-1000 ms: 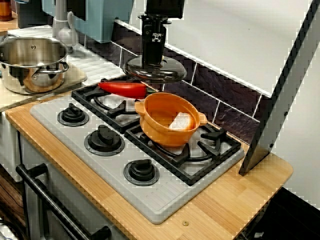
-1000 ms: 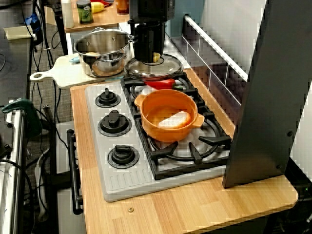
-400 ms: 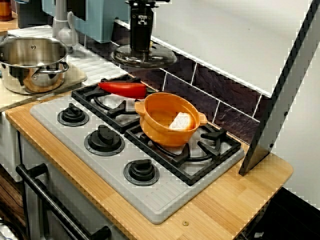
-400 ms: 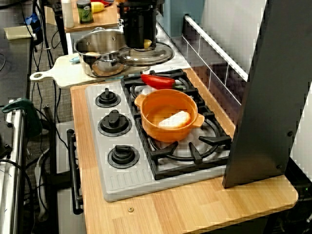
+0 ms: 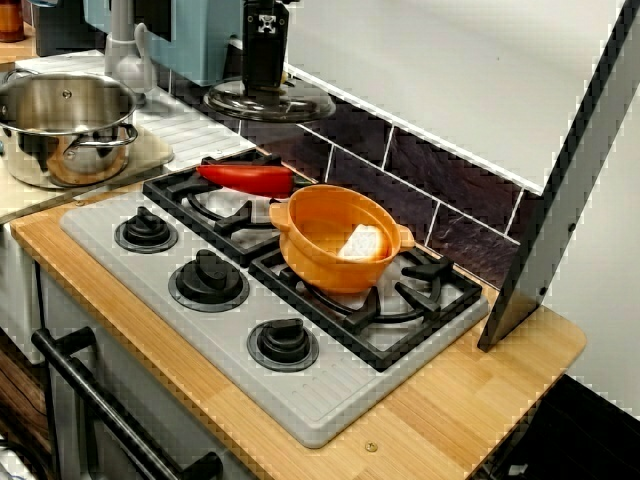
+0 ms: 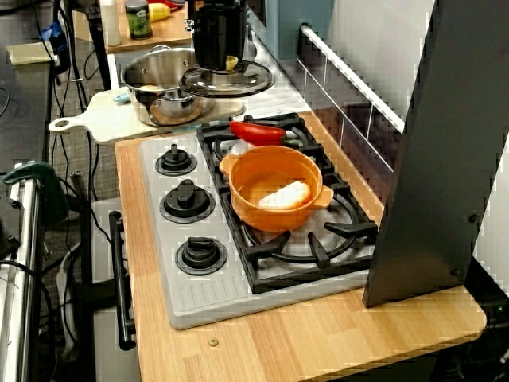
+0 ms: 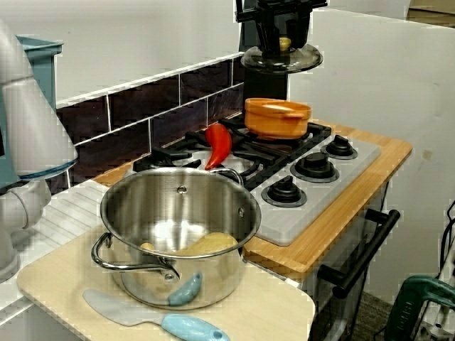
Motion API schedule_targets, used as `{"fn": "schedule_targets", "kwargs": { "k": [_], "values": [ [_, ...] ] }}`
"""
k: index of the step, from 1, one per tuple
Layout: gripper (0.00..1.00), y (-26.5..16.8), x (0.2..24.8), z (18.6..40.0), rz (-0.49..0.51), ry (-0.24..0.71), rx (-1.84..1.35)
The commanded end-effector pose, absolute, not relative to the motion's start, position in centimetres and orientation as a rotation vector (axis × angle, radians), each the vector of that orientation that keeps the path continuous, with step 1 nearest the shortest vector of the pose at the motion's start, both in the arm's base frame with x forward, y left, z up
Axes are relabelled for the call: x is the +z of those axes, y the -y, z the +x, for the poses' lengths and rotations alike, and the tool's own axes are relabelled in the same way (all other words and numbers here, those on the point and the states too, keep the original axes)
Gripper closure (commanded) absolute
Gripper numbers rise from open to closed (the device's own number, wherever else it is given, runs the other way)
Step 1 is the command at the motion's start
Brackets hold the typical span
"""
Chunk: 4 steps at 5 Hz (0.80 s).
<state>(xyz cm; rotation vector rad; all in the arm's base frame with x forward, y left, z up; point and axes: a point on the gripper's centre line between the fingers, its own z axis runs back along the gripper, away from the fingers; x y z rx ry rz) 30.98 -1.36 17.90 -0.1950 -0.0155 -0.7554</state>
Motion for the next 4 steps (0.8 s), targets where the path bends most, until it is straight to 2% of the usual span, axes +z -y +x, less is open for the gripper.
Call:
{"fn": "schedule_targets", "kwargs": {
  "k": [1, 4],
  "values": [
    [1.00, 0.2, 21.7, 30.3, -0.152, 0.134, -0.768],
    [1.00, -1.9, 23.0, 30.0, -0.165, 0.119, -0.767]
  ]
}}
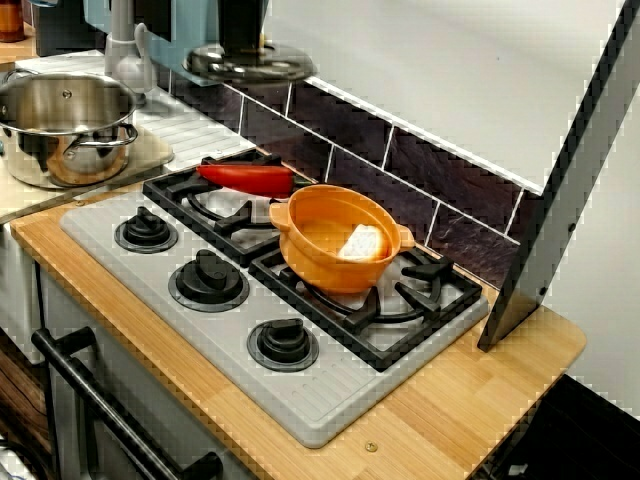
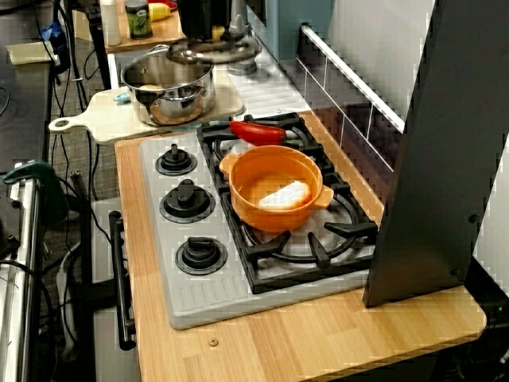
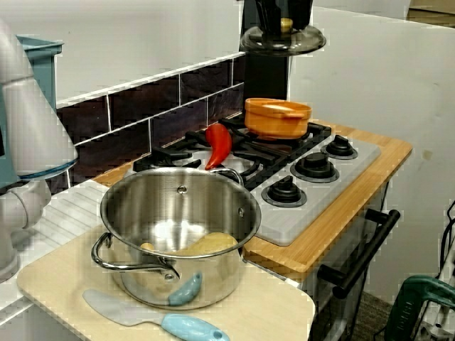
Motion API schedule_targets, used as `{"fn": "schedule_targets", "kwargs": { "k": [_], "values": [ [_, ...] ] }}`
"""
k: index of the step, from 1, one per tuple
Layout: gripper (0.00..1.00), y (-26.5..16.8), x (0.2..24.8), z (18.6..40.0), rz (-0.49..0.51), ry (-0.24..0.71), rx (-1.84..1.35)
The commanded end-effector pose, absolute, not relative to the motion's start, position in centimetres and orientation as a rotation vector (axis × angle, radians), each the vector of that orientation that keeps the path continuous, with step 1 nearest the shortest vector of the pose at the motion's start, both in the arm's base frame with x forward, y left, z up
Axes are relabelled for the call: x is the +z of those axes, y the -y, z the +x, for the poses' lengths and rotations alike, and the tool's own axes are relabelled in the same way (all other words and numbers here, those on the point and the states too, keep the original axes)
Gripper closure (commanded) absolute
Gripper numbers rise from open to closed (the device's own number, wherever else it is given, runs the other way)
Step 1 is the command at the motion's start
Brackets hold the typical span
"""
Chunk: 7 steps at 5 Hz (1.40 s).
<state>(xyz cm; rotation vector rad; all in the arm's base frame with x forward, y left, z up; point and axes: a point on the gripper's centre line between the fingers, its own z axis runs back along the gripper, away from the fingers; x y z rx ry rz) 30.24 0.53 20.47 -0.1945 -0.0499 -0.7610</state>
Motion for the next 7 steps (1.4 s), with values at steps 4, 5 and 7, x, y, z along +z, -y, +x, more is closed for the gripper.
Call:
{"fn": "schedule_targets", "kwargs": {
  "k": [4, 5, 7],
  "values": [
    [1.00, -4.6, 24.5, 27.8, -0.172, 0.147, -0.776],
    [1.00, -5.1, 24.8, 27.3, -0.175, 0.154, -0.779],
    [1.00, -6.5, 25.4, 26.6, -0.183, 0.177, -0.772]
  ]
}}
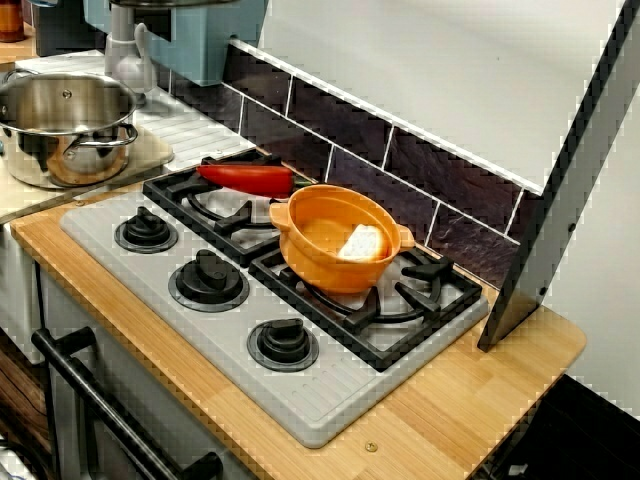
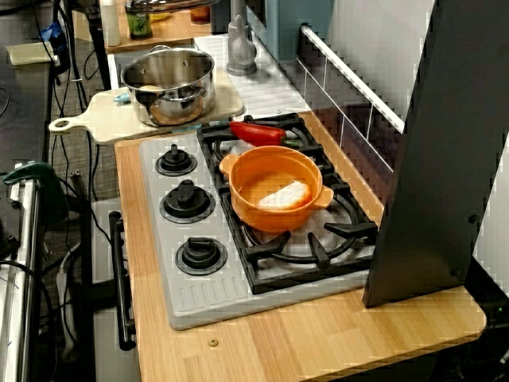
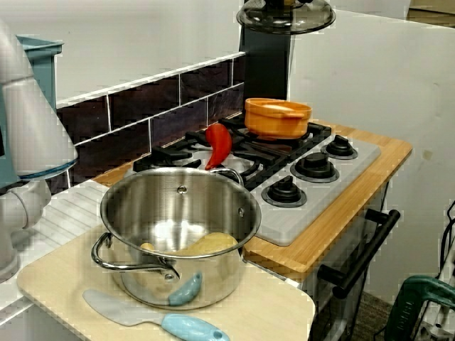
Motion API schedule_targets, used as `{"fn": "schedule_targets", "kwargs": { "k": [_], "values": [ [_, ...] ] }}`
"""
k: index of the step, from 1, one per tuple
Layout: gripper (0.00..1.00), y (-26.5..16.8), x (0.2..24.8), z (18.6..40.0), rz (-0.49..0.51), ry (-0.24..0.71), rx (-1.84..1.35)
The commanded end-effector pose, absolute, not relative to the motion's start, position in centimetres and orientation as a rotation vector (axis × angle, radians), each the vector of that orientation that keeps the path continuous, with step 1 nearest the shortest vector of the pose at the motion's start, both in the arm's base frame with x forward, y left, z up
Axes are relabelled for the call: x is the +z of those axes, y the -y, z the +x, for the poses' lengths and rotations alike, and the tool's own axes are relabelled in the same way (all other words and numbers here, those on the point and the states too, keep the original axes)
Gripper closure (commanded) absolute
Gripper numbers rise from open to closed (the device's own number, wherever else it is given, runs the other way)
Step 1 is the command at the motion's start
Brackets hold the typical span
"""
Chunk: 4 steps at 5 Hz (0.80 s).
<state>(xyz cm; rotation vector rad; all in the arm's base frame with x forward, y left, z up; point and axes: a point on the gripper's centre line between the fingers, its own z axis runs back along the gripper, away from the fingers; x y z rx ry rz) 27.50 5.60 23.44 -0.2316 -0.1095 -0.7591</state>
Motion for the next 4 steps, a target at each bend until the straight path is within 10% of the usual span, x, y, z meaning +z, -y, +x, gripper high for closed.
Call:
{"fn": "schedule_targets", "kwargs": {
  "k": [1, 4],
  "values": [
    [1.00, -7.0, 25.3, 26.3, -0.181, 0.179, -0.770],
    [1.00, -7.5, 25.2, 25.1, -0.162, 0.181, -0.797]
  ]
}}
